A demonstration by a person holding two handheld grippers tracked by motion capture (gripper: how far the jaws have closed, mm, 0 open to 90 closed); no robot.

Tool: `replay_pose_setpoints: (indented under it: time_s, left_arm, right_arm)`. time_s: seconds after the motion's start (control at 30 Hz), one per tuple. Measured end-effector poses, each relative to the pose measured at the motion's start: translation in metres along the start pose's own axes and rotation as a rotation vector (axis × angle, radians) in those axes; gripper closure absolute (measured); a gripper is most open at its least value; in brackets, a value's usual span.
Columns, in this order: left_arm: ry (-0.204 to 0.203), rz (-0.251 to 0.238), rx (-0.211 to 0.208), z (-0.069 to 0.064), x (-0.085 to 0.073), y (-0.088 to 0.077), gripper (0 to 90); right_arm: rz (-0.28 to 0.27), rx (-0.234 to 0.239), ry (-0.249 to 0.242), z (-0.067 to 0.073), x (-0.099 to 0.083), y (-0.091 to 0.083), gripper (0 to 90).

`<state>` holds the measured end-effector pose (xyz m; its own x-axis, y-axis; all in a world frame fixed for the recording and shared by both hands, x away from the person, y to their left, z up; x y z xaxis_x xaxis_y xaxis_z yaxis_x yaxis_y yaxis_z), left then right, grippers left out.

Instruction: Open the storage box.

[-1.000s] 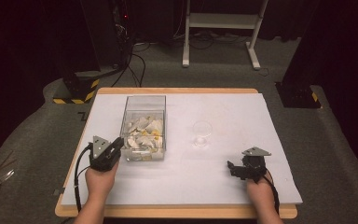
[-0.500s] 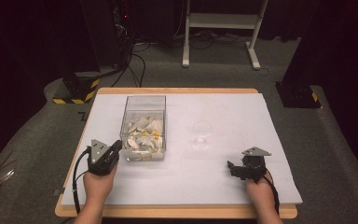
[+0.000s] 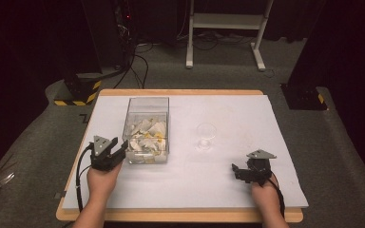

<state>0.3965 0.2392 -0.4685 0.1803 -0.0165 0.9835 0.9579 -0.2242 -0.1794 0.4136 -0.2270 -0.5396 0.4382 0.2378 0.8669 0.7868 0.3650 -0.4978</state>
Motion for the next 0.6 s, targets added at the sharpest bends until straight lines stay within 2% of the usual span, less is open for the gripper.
replay_pose_setpoints:
  time_s: [0.2,0.4,0.6]
  left_arm:
    - [-0.014,0.014,-0.008,0.0004,-0.0007,0.0036,56.5]
    - [0.001,0.035,-0.008,-0.0001,-0.0024,0.0050,56.2]
    - [0.006,0.039,-0.009,-0.0034,-0.0029,0.0024,62.1]
  right_arm:
    - [-0.001,0.001,-0.002,0.0000,0.0000,0.0000,14.3]
    - [-0.001,0.001,-0.002,0.0000,0.0000,0.0000,14.3]
    - [-0.002,0.001,-0.002,0.0000,0.0000,0.0000,14.3]
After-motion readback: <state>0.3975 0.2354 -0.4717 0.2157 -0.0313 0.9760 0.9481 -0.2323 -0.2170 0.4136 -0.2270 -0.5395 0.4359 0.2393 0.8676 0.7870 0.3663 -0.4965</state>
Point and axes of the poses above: each handheld gripper's, and its own axes: y roughly forward along the jaws, x roughly out of its top, z roughly to its left, the point moved 5 cm from there along y, roughly forward along the jaws, and after that the axes turned 15 degrees about -z, right-handed, at the moved point
